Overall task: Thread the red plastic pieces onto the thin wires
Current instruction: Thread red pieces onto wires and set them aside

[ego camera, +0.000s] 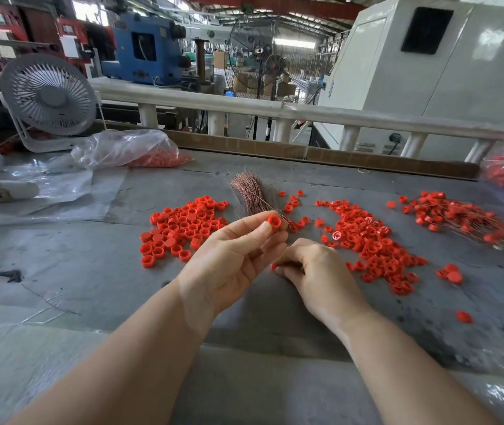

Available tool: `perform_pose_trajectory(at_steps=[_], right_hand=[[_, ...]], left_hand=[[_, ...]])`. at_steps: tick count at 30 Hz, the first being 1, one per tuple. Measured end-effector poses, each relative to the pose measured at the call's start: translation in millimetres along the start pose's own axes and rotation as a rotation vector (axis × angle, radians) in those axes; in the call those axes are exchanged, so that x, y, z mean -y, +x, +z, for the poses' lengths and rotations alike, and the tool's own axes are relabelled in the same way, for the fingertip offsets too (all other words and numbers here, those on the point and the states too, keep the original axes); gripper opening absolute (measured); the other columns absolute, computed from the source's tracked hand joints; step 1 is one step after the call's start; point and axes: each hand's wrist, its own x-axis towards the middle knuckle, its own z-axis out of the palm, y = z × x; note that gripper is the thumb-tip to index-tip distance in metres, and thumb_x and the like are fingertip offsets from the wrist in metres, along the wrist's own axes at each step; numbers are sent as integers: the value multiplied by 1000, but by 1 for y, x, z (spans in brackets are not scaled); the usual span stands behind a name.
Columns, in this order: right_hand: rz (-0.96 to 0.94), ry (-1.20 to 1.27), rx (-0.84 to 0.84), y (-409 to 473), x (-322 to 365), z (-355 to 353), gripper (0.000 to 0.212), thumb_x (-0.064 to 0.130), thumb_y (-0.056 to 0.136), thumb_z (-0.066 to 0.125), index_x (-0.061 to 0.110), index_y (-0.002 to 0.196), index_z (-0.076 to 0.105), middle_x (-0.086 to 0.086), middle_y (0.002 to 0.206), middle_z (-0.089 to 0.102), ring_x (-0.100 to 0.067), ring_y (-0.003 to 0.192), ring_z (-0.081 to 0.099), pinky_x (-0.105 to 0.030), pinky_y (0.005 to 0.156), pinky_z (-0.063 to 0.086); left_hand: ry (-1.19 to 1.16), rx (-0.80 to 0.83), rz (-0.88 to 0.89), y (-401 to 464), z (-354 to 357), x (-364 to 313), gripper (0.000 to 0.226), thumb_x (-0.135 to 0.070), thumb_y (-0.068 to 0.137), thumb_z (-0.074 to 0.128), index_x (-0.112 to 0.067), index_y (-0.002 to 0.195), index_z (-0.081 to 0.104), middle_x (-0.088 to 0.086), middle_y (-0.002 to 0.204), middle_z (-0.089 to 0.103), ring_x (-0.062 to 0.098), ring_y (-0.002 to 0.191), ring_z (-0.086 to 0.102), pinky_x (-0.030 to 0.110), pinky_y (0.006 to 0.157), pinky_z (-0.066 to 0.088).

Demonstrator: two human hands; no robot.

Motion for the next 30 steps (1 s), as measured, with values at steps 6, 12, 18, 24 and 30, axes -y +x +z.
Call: perform_pose_trajectory(at_steps=[6, 12, 18, 24, 30], right_hand=[[139, 566, -202, 3, 1, -14, 28, 3, 80, 69, 29, 69, 70, 11, 66, 70, 1, 65, 60, -11, 63, 45], [236, 922, -209, 3, 6, -18, 23, -2, 81, 63, 19, 72, 70, 6, 67, 71, -3, 62, 63, -12, 51, 45], [260, 992, -190, 3, 6, -20, 20, 0, 80, 63, 18, 74, 70, 6, 67, 70, -2, 63, 62, -13, 51, 45], [255, 997, -210, 3, 8, -20, 7, 13, 68, 70, 18, 64, 69, 7, 62, 67, -2, 63, 60, -14, 51, 45], [227, 935, -268, 4, 7, -19, 18, 2, 72, 71, 17, 63, 66, 6, 59, 66, -3, 59, 58, -14, 51, 44]], left_hand=[[24, -32, 26, 0, 2, 0, 17, -3, 70, 60, -9, 70, 76, 8, 74, 72, 13, 67, 70, 23, 63, 57], [62, -40, 44, -1, 4, 3, 20, 1, 78, 56, -6, 74, 75, 9, 76, 72, 13, 67, 69, 23, 66, 58], [61, -27, 44, -2, 7, 3, 17, 3, 82, 54, -3, 85, 69, 9, 77, 72, 13, 67, 68, 23, 65, 58], [67, -18, 35, -3, 7, 2, 16, 2, 82, 54, -4, 86, 69, 7, 74, 72, 11, 65, 69, 22, 65, 57], [56, -16, 26, -3, 8, 2, 17, 2, 82, 55, -4, 82, 71, 8, 74, 72, 11, 64, 68, 23, 63, 57]])
